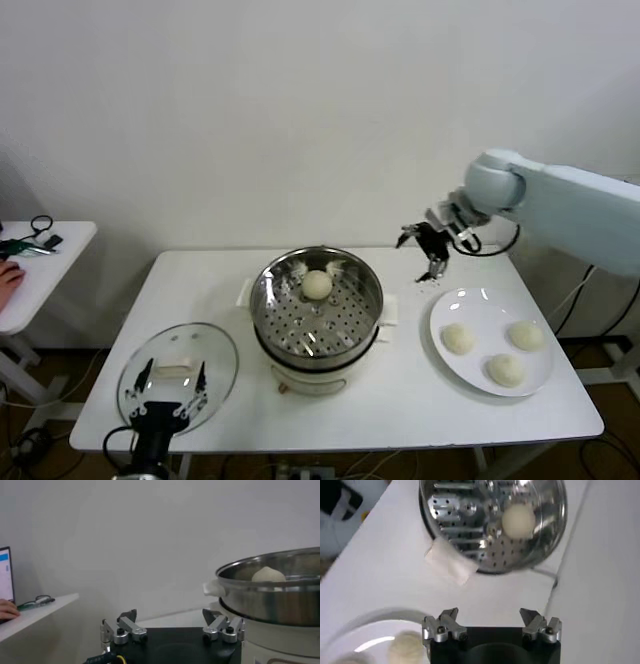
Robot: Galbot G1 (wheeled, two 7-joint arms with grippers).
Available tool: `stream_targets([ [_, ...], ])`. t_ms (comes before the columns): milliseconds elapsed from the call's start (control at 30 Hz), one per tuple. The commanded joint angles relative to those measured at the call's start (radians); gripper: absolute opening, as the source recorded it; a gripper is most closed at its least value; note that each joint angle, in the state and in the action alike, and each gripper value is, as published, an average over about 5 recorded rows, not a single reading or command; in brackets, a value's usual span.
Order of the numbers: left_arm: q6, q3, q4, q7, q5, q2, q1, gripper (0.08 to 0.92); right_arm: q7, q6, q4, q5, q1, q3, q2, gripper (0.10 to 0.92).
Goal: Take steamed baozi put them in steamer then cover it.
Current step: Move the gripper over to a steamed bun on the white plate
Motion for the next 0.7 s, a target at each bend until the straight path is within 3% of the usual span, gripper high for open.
stream_targets([
  [33, -0.001, 0.001, -0.007, 0.004, 0.009, 0.002, 0.002, 0.823, -0.032, -0.149, -0.021, 0.041, -0.096, -0.014, -0.122, 0.823],
  [333, -0.001, -0.002, -0.009, 0.003, 0.011, 0.001, 0.009, 0.823, -0.054, -0.124, -0.155, -0.158, -0.368, 0.229, -0.084, 0.823],
  [700, -0.004, -0.01, -0.005, -0.008, 0.009, -0.002, 0.016, 0.823, -0.04, -0.101, -0.269, -0.239, -0.525, 0.354, 0.002, 0.823],
])
